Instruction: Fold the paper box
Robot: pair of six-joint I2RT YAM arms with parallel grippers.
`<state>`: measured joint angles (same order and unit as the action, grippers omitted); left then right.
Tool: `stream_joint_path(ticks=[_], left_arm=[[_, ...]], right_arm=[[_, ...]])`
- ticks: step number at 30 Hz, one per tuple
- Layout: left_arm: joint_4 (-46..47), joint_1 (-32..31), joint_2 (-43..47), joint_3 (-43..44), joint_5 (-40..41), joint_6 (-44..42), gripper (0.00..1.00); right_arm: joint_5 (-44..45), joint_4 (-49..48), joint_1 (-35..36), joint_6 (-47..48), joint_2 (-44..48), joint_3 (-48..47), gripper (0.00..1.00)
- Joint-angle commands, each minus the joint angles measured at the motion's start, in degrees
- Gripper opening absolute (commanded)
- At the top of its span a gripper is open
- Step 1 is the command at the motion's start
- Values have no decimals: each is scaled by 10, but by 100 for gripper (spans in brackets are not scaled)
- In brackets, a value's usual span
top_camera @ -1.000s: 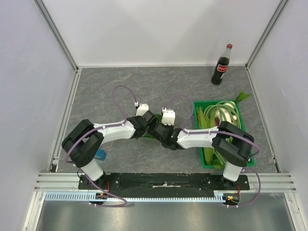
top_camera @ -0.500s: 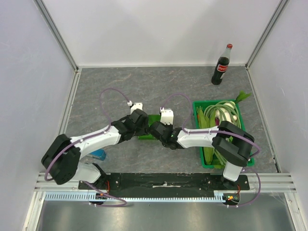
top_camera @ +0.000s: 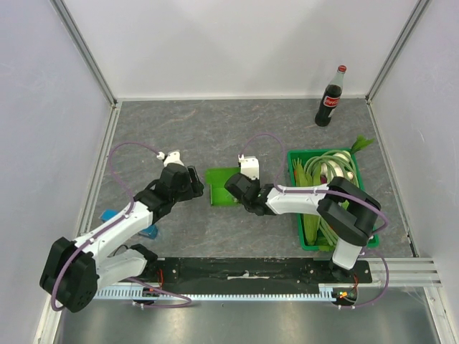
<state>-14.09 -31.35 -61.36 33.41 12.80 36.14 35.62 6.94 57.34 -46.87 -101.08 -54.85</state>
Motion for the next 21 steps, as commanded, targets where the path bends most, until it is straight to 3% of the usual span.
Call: stream_joint_path(ticks=[1, 2, 8, 10, 15, 21], left_arm=[[77, 16, 12, -17, -43, 7, 73], [83, 16, 15, -19, -44, 5, 74], [124, 16, 32, -29, -57, -34, 74], [136, 16, 34, -35, -59, -52, 69], [234, 16, 16, -64, -59, -97, 70], [296, 17, -41, -65, -80, -147, 67]], right_arm=[[-7, 3, -7, 64, 33, -21, 33], [-11, 2, -7, 74, 39, -20, 41], [-61, 2, -14, 177, 96, -11, 60], [-99, -6, -23, 227, 124, -7, 62], [-250, -42, -111, 365, 168, 22, 59], [-407, -90, -169, 453, 178, 60, 56]])
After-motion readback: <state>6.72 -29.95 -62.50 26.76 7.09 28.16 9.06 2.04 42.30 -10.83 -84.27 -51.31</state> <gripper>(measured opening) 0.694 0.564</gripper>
